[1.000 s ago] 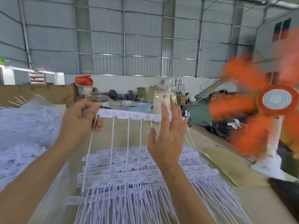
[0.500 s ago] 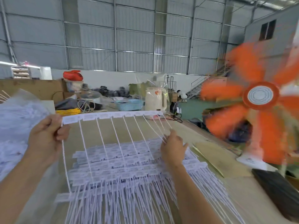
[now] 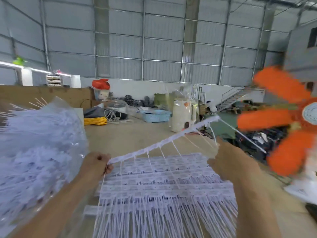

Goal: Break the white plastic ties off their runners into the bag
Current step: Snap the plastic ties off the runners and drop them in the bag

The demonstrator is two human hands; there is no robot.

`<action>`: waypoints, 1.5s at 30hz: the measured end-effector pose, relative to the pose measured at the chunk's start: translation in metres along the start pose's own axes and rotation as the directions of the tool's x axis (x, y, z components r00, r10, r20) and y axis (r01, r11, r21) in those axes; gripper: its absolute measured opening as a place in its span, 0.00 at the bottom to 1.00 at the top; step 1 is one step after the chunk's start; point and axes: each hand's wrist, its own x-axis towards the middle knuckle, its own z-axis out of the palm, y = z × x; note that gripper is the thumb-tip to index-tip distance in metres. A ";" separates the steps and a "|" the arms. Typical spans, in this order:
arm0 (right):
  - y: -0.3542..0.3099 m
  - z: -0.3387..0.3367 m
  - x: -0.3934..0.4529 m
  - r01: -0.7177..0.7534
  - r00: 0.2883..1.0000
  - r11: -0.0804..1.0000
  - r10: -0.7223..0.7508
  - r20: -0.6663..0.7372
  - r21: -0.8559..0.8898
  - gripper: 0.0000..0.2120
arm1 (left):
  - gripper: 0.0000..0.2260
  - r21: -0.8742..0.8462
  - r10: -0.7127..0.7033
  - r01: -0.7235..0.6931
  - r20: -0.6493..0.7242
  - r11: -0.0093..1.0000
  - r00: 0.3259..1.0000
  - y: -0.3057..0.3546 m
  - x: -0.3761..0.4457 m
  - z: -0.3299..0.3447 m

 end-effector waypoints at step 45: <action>-0.103 0.109 0.029 0.533 0.631 0.444 -0.776 0.011 0.720 0.08 | 0.15 0.128 -0.108 0.065 0.372 0.990 0.922 0.029 -0.038 0.024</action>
